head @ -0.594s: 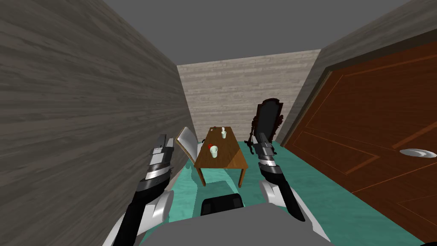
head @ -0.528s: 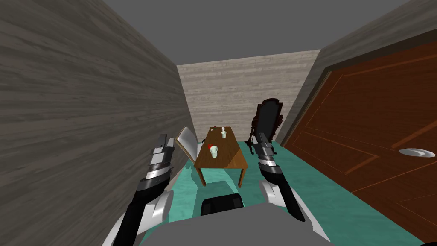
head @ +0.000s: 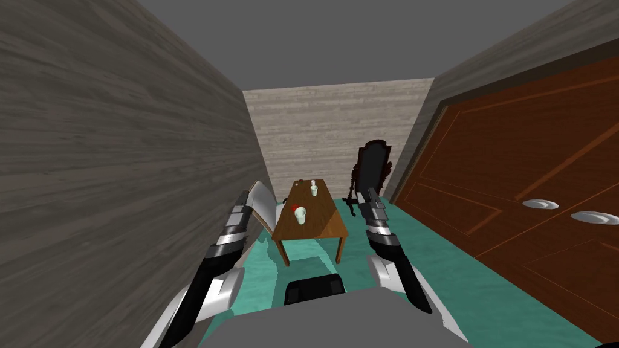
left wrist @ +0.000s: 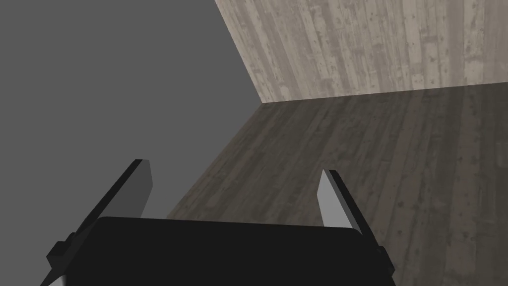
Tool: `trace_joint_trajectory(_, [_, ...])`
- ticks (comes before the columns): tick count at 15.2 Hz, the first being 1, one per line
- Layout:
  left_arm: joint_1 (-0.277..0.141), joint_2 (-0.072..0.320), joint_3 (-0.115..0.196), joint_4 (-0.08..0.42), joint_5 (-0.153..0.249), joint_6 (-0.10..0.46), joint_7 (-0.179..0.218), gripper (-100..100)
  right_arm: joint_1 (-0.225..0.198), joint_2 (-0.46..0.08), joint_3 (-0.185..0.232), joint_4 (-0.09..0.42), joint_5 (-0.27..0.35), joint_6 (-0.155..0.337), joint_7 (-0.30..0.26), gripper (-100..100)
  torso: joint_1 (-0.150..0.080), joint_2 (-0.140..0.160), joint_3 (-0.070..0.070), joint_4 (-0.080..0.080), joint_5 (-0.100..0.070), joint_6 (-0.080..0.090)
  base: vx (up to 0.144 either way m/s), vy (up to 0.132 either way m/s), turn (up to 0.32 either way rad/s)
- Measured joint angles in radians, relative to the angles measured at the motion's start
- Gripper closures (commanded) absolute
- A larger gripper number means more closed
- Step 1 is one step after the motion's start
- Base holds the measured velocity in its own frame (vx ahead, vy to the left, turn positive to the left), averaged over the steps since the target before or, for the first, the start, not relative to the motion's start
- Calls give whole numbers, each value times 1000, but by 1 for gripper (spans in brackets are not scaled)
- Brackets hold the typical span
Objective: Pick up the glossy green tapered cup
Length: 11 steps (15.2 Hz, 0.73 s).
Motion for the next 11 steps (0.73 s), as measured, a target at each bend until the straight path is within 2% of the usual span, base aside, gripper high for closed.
trace_joint_trajectory(3, [-10,17,-7,14,0,53,-3,-100,0,0,0,0,0,0,0,0,0,0,0,0,0,0,7,14,-109])
trace_joint_trajectory(8, [-53,48,-7,66,8,151,-3,-100,0,0,0,0,0,0,0,0,0,0,0,0,0,0,8,17,-129])
trace_joint_trajectory(11, [-60,63,-7,88,14,207,-1,-100,0,0,0,0,0,0,0,0,0,0,0,0,0,0,8,15,-103])
